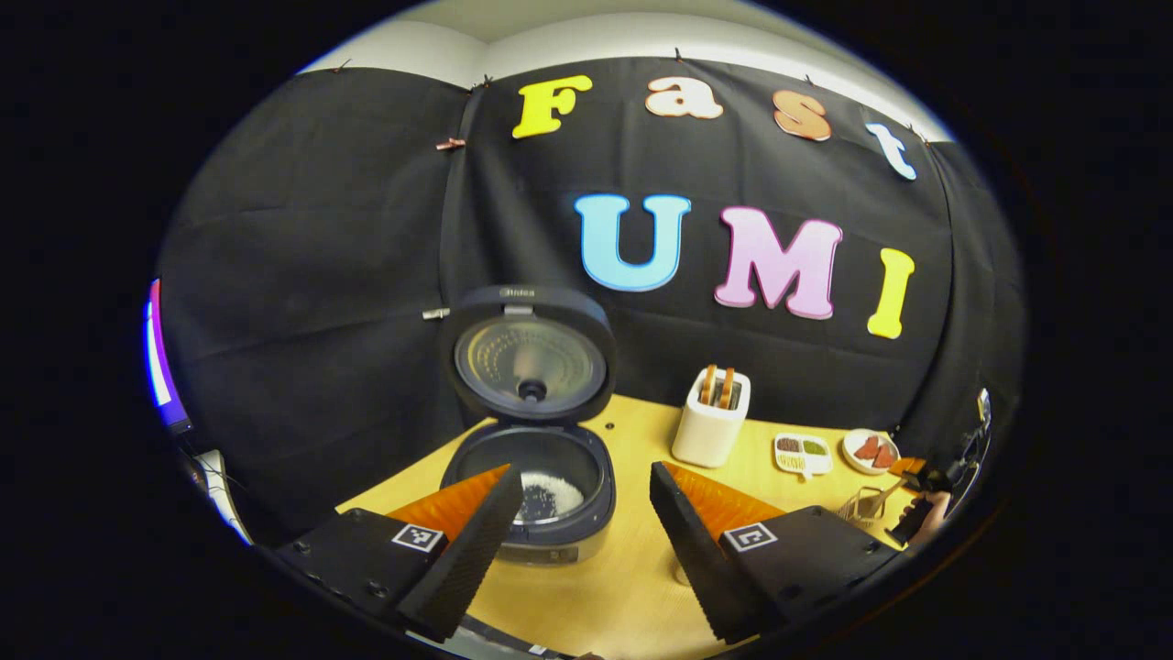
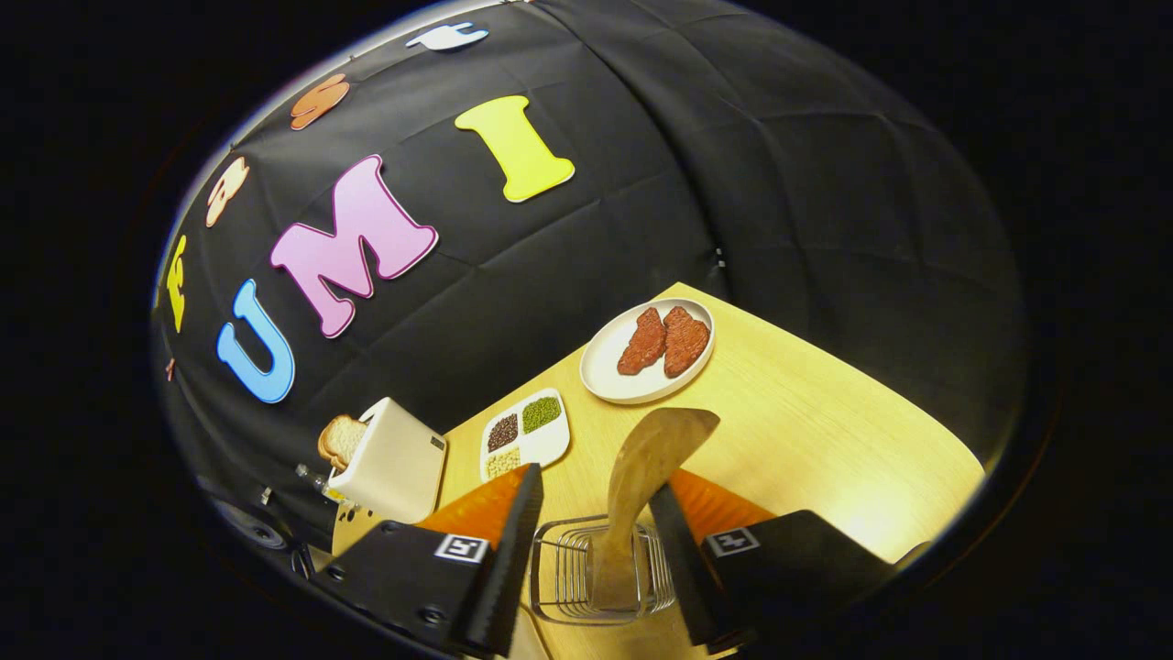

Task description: Close the left gripper, press the button to open the rice cooker; take a wooden spoon from the chopstick holder with the right hand, scoop a spoonful of rice and pour it into the rice cooker, then put the wooden spoon back into the chopstick holder.

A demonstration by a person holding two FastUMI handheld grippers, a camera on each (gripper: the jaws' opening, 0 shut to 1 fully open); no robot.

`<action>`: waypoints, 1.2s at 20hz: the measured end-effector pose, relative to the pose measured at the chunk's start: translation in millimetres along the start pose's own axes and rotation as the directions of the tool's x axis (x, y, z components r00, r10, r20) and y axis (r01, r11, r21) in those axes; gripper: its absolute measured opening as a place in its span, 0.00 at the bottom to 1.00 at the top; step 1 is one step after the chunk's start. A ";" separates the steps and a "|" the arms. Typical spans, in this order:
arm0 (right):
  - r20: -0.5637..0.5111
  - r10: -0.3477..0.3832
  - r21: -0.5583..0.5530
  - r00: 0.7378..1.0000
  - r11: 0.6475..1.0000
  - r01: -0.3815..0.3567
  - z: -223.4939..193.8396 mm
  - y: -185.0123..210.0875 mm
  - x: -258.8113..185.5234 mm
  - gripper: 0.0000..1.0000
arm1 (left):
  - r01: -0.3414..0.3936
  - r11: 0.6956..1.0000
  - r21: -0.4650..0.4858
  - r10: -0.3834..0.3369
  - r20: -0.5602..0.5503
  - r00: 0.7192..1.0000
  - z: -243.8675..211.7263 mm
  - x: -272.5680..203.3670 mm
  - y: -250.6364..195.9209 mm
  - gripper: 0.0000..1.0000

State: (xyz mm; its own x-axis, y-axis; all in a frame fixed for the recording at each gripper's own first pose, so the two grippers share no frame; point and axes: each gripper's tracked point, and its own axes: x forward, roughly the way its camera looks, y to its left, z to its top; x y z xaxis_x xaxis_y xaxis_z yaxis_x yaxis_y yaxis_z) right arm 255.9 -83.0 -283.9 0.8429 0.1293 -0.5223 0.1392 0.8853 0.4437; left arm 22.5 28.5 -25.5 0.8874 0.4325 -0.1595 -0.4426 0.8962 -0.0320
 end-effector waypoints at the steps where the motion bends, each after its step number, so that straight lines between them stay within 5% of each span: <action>1: 0.003 0.005 -0.021 1.000 1.000 -0.005 0.1 -0.9 -6.3 0.85 | -0.002 1.000 -0.002 0.002 0.032 1.000 13.8 3.2 2.0 0.95; 2: 0.008 -0.009 -0.055 1.000 0.998 0.010 1.1 -7.5 -10.6 0.99 | -0.009 1.000 0.003 0.009 0.068 0.998 30.2 7.2 4.6 0.95; 5: 0.052 -0.042 -0.120 0.998 0.992 0.048 15.6 -17.2 -39.4 0.92 | -0.044 0.998 0.036 0.038 0.153 0.987 66.3 18.1 17.9 0.95; 6: 0.065 -0.049 -0.131 0.997 0.990 0.057 20.2 -18.9 -51.6 0.98 | -0.047 0.998 0.039 0.040 0.178 0.983 77.3 21.3 22.0 0.95; 15: 0.176 -0.091 -0.263 0.980 0.955 0.135 35.6 -6.6 -128.5 0.98 | -0.015 0.999 0.035 0.003 0.310 0.951 158.7 77.2 70.6 0.94; 24: 0.193 -0.072 -0.383 0.979 0.913 0.142 10.0 26.6 -200.5 0.99 | 0.079 0.996 -0.035 -0.069 0.240 0.968 146.9 182.8 90.9 0.94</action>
State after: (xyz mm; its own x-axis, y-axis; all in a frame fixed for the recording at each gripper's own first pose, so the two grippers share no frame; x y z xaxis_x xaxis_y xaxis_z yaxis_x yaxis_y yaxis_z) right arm 95.8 -89.8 -160.1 0.9151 -0.0230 -0.4026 0.0476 0.9975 0.0513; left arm 163.5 203.6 87.4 0.9206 0.3812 0.0842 -0.3752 0.9236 -0.0792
